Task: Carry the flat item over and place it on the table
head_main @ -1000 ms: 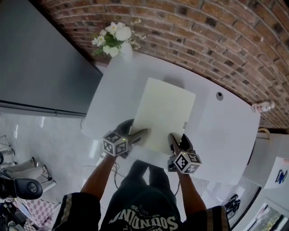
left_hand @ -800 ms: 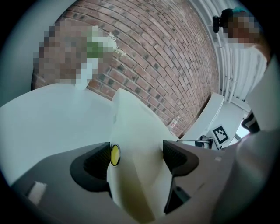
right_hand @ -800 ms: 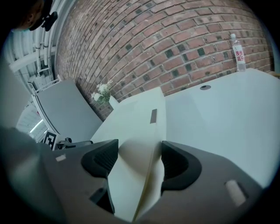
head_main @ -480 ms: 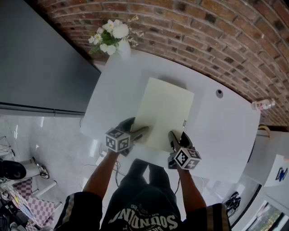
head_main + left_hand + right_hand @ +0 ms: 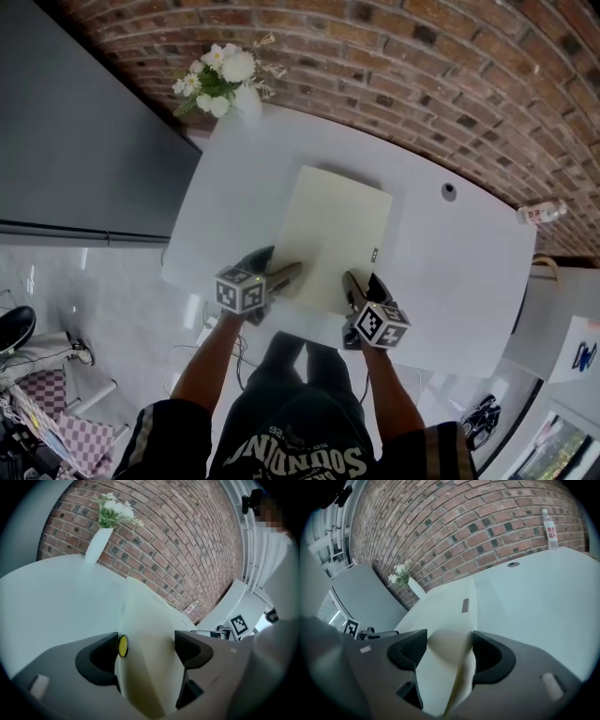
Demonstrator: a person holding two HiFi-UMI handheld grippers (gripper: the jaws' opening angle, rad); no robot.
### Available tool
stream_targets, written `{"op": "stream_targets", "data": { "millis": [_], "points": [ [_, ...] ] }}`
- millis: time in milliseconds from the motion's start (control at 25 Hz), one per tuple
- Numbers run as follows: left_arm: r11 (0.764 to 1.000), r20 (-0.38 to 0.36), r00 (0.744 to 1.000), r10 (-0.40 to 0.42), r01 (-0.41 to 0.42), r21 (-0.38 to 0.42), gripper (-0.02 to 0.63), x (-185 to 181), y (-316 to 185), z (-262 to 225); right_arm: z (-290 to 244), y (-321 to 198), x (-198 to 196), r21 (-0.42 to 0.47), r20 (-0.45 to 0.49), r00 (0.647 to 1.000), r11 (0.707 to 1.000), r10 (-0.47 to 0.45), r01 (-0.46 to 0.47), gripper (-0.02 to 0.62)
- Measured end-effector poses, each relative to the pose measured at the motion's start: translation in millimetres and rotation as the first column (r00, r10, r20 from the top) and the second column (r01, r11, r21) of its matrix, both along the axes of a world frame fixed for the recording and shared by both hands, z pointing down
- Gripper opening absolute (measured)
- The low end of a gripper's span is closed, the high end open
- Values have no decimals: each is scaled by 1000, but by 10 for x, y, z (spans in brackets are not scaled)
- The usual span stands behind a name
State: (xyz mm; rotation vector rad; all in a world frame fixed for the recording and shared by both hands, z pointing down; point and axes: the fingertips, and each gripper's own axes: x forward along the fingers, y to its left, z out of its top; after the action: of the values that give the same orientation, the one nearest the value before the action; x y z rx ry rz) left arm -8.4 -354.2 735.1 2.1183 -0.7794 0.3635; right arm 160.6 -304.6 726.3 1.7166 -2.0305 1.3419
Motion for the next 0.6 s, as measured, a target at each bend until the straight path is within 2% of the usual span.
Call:
{"op": "stream_targets", "data": {
  "millis": [280, 600],
  "points": [
    [1000, 31, 999, 16, -15, -25, 383, 2, 50, 113, 90, 16, 12, -33, -39, 999, 999, -32, 31, 298],
    [1000, 38, 999, 15, -14, -22, 383, 9, 51, 145, 117, 6, 8, -16, -50, 998, 999, -41, 40, 307]
  ]
}}
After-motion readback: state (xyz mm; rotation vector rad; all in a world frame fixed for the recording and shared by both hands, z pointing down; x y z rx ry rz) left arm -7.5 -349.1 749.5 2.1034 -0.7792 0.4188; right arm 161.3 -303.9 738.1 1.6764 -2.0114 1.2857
